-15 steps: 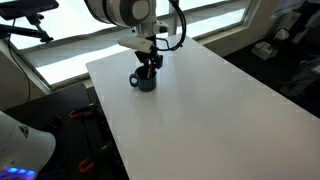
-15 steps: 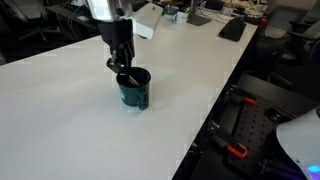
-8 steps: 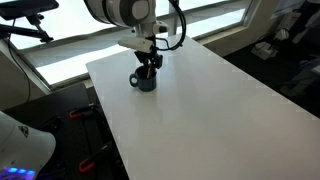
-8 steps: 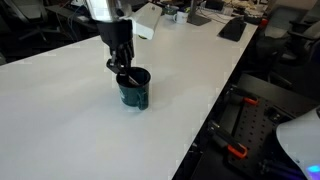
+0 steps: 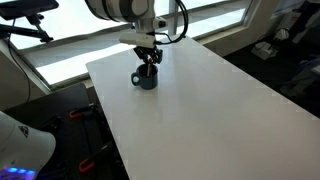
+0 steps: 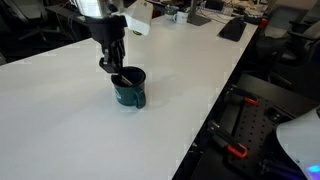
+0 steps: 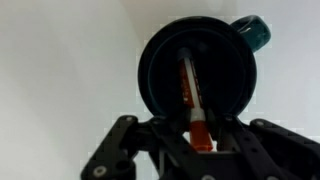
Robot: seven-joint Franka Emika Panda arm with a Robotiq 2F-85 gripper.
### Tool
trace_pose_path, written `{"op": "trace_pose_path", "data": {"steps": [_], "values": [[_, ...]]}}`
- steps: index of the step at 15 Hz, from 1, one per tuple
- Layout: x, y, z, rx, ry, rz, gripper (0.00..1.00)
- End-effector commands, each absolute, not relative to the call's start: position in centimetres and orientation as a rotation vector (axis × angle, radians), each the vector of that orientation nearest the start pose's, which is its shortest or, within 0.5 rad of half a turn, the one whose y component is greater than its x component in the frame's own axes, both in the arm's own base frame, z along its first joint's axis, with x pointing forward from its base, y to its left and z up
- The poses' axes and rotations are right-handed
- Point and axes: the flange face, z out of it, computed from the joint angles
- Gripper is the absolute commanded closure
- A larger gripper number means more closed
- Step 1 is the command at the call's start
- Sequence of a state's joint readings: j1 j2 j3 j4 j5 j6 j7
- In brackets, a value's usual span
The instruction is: Remove the marker from the cup
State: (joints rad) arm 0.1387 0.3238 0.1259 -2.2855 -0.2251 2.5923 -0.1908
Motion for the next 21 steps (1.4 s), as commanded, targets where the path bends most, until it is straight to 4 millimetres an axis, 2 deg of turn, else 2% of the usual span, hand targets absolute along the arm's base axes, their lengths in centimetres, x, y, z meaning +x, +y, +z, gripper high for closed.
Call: {"op": "trace_pose_path", "data": {"steps": [1,5,15,21], "values": [[52.4,15.8,22.2,-3.007,-1.096,-0.027,0.95],[53.1,16.8,23.8,-2.975,-1.170,-0.057,0.95],[54.5,17.4,27.4,-2.949,-1.240,-0.094,0.95],[55.8,17.4,32.6,-2.959,-1.266,-0.228,0.95]]}}
